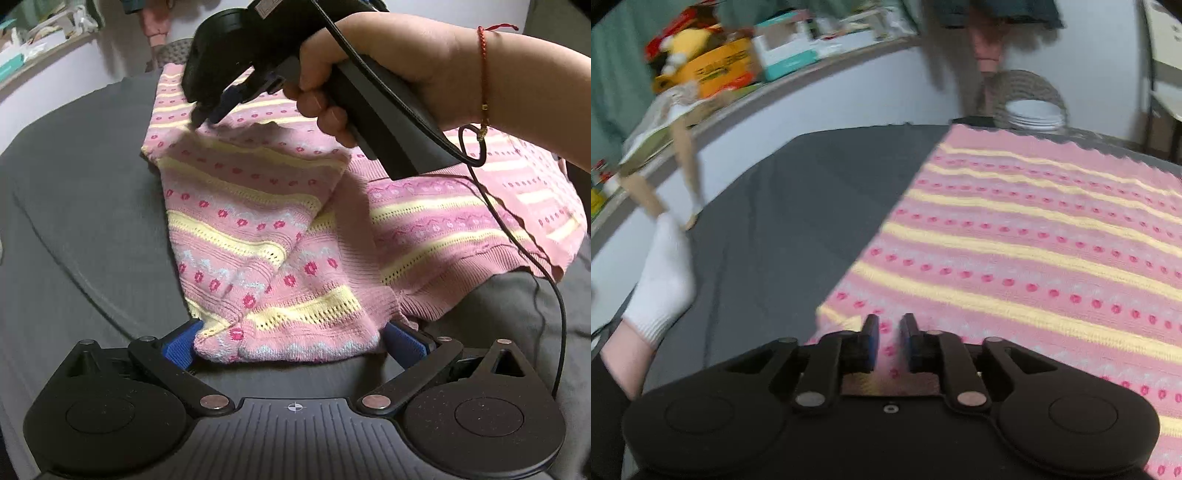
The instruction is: Fold clothes
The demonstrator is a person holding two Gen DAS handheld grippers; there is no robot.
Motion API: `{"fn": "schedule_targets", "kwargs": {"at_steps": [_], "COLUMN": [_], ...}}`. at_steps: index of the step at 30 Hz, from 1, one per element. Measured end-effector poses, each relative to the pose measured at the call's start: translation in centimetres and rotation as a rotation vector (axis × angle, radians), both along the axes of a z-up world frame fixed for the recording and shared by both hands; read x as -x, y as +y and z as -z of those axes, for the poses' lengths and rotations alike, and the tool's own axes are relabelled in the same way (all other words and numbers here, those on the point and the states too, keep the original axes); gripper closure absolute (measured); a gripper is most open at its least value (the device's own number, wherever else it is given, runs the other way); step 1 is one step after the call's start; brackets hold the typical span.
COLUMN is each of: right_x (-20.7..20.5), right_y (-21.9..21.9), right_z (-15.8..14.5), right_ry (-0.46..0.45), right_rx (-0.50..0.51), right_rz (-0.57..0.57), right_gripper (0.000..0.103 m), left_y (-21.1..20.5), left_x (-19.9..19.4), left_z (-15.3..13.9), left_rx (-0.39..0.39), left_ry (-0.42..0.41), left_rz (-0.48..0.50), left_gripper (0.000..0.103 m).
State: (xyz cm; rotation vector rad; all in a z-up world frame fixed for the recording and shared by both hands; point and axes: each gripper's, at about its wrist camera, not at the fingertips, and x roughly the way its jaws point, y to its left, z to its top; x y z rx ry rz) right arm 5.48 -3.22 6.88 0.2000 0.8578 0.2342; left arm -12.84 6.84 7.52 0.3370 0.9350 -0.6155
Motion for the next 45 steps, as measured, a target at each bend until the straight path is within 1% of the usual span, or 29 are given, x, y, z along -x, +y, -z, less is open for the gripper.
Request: {"fn": "schedule_targets", "kwargs": {"at_steps": [1, 3, 5, 7, 8, 9, 11, 13, 15, 16, 18, 19, 20, 22, 24, 27, 28, 30, 32, 33, 34, 36, 37, 38, 39, 41, 42, 44, 45], "right_x": [0.1, 0.7, 1.9, 3.6, 4.5, 5.4, 6.7, 8.1, 9.2, 9.8, 10.5, 10.6, 10.8, 11.6, 12.5, 14.7, 15.8, 18.1, 20.5, 21.6, 22.6, 24.6, 25.6, 26.4, 27.2, 28.7, 29.2, 29.8, 30.0], "right_y": [0.3, 0.5, -0.3, -1.1, -1.2, -1.4, -1.2, -1.1, -1.1, -1.4, -1.7, -1.7, -1.7, -1.8, -2.2, -3.4, -3.9, -4.9, -5.9, -6.5, -7.1, -8.2, -8.8, -9.5, -10.3, -11.9, -12.8, -14.5, -15.5], "right_z": [0.5, 0.4, -0.3, -1.0, -1.0, -1.0, -0.2, 0.1, -0.6, -1.0, -1.0, -0.5, 0.0, -0.3, -1.3, -3.6, -4.6, -6.7, -8.7, -9.4, -10.0, -11.2, -11.9, -12.1, -12.2, -12.4, -12.3, -11.8, -11.4], "right_ry": [0.022, -0.009, -0.024, -0.043, -0.038, -0.030, 0.008, -0.038, -0.053, -0.066, -0.058, -0.025, -0.012, -0.040, -0.070, -0.143, -0.172, -0.228, -0.284, -0.308, -0.331, -0.377, -0.401, -0.424, -0.448, -0.494, -0.507, -0.486, -0.462], "right_rx": [0.024, 0.064, 0.032, -0.042, -0.051, -0.057, -0.003, 0.059, 0.079, 0.057, 0.017, 0.023, 0.037, 0.042, 0.011, -0.052, -0.077, -0.126, -0.155, -0.162, -0.167, -0.178, -0.183, -0.190, -0.196, -0.209, -0.193, -0.140, -0.119], "right_rz": [-0.019, -0.041, -0.013, -0.008, -0.023, -0.039, -0.088, -0.136, -0.128, -0.124, -0.128, -0.132, -0.136, -0.137, -0.120, -0.070, -0.050, -0.009, 0.031, 0.057, 0.085, 0.140, 0.167, 0.217, 0.271, 0.378, 0.440, 0.561, 0.603], "right_gripper": [0.074, 0.073, 0.073, 0.067, 0.060, 0.056, 0.055, 0.055, 0.055, 0.055, 0.046, 0.046, 0.047, 0.047, 0.047, 0.044, 0.043, 0.033, 0.030, 0.026, 0.024, 0.012, 0.008, 0.002, 0.000, 0.000, 0.000, 0.000, 0.000], "left_y": [0.0, -0.1, -0.2, 0.0, 0.1, 0.2, 0.4, 0.4, 0.3, 0.2, 0.1, 0.0, -0.1, -0.2, -0.3, -0.2, 0.0, 0.4, 0.4, 0.3, 0.1, -1.1, -1.8, -2.5, -3.2, -4.6, -5.2, -6.6, -7.3], "left_x": [0.1, 0.2, 0.4, 0.4, 0.3, 0.1, -0.3, -0.6, -0.5, -0.4, -0.2, -0.1, -0.1, 0.1, 0.4, 1.1, 1.2, 1.3, 1.3, 1.3, 1.3, 1.8, 2.1, 2.4, 2.7, 3.4, 3.7, 4.3, 4.7], "left_z": [-0.2, -0.6, -1.4, -2.1, -2.3, -2.5, -2.7, -2.7, -2.2, -1.8, -1.2, -0.9, -0.6, 0.1, 0.5, 0.1, -0.3, -1.6, -2.7, -3.2, -3.7, -4.2, -4.3, -4.5, -4.6, -4.9, -5.1, -4.9, -4.8], "left_rx": [-0.004, -0.008, 0.003, 0.023, 0.033, 0.043, 0.061, 0.068, 0.053, 0.043, 0.023, 0.013, 0.003, -0.017, -0.030, -0.024, -0.003, 0.063, 0.124, 0.150, 0.177, 0.192, 0.195, 0.198, 0.201, 0.207, 0.210, 0.238, 0.256], "left_ry": [-0.017, -0.047, -0.073, -0.083, -0.079, -0.074, -0.056, -0.040, -0.033, -0.030, -0.024, -0.021, -0.018, -0.013, -0.015, -0.048, -0.056, -0.073, -0.096, -0.107, -0.119, -0.145, -0.159, -0.172, -0.186, -0.213, -0.226, -0.255, -0.264], "left_rz": [0.009, 0.025, 0.040, 0.060, 0.070, 0.079, 0.082, 0.071, 0.070, 0.071, 0.072, 0.073, 0.074, 0.075, 0.080, 0.102, 0.101, 0.090, 0.084, 0.083, 0.083, 0.112, 0.130, 0.149, 0.167, 0.203, 0.222, 0.253, 0.268], "left_gripper": [0.000, 0.000, 0.000, 0.000, 0.000, 0.000, 0.000, 0.000, 0.000, 0.000, 0.000, 0.000, 0.000, 0.000, 0.000, 0.000, 0.000, 0.000, 0.000, 0.000, 0.000, 0.000, 0.000, 0.000, 0.000, 0.000, 0.000, 0.000, 0.000]}}
